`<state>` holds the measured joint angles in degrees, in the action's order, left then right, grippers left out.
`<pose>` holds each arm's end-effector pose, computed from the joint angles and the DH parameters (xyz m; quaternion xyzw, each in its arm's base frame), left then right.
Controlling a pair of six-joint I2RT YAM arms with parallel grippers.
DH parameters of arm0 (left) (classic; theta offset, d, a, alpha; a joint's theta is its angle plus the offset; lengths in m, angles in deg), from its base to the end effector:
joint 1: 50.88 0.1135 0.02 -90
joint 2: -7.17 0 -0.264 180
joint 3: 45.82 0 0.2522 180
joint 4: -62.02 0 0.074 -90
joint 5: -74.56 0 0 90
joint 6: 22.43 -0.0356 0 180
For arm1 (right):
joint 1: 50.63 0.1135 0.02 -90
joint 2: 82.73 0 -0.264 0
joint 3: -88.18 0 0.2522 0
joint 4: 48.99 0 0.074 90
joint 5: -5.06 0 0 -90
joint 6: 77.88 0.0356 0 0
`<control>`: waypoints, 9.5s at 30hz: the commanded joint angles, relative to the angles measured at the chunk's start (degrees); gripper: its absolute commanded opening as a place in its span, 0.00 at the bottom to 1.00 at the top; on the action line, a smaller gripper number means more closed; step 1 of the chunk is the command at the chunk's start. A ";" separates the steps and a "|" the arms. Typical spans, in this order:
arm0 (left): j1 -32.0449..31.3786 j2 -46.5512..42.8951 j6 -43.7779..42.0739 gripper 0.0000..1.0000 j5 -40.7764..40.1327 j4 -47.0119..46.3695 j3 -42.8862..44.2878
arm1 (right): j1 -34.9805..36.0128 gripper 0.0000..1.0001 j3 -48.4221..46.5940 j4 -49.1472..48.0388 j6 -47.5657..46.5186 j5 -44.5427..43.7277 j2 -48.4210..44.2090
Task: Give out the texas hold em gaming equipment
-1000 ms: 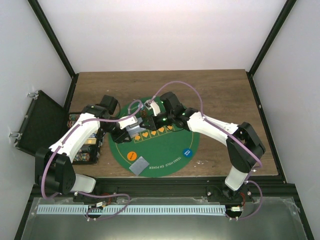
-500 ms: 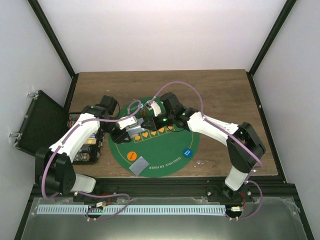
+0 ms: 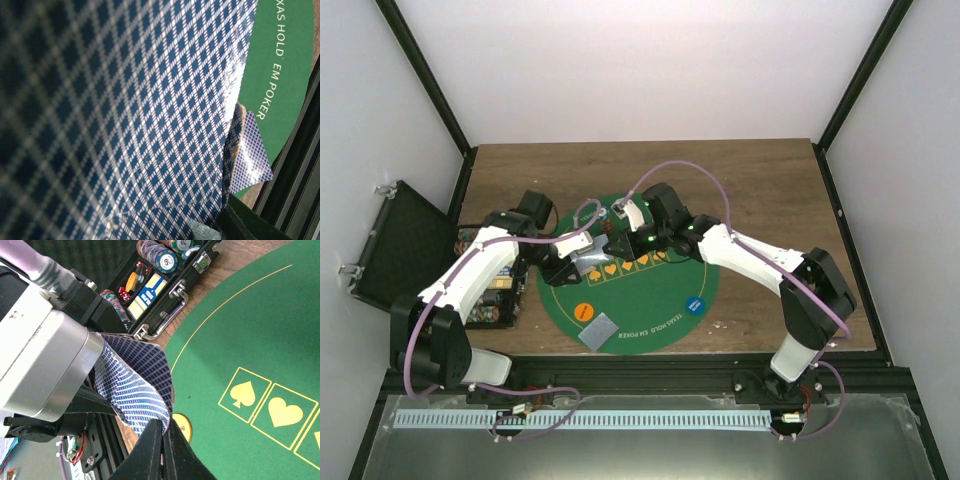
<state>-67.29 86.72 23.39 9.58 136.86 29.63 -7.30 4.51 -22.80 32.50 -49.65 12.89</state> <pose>0.2299 -0.0834 0.2508 0.5082 0.8285 -0.1867 0.1431 0.2577 0.2714 0.2604 -0.3004 0.8135 0.4515 0.2101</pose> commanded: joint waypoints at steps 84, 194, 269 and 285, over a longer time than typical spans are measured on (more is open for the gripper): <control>3.10 -2.88 -1.15 0.47 5.08 2.46 0.39 | -27.20 0.74 33.29 -12.72 10.43 7.52 -33.92; 5.51 -4.36 0.39 0.47 3.29 2.23 -2.01 | 6.41 0.27 10.76 -0.54 4.04 4.95 9.09; 1.26 -4.75 -0.88 0.44 2.50 3.18 -1.10 | 1.67 0.01 -0.17 -8.47 5.17 4.49 1.99; 5.87 -3.63 0.59 0.44 1.75 1.08 -1.69 | -8.35 0.01 10.19 -3.97 10.68 1.00 -13.78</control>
<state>-62.35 83.09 23.47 11.41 139.27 28.12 -9.40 8.05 -29.55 39.24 -45.61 7.14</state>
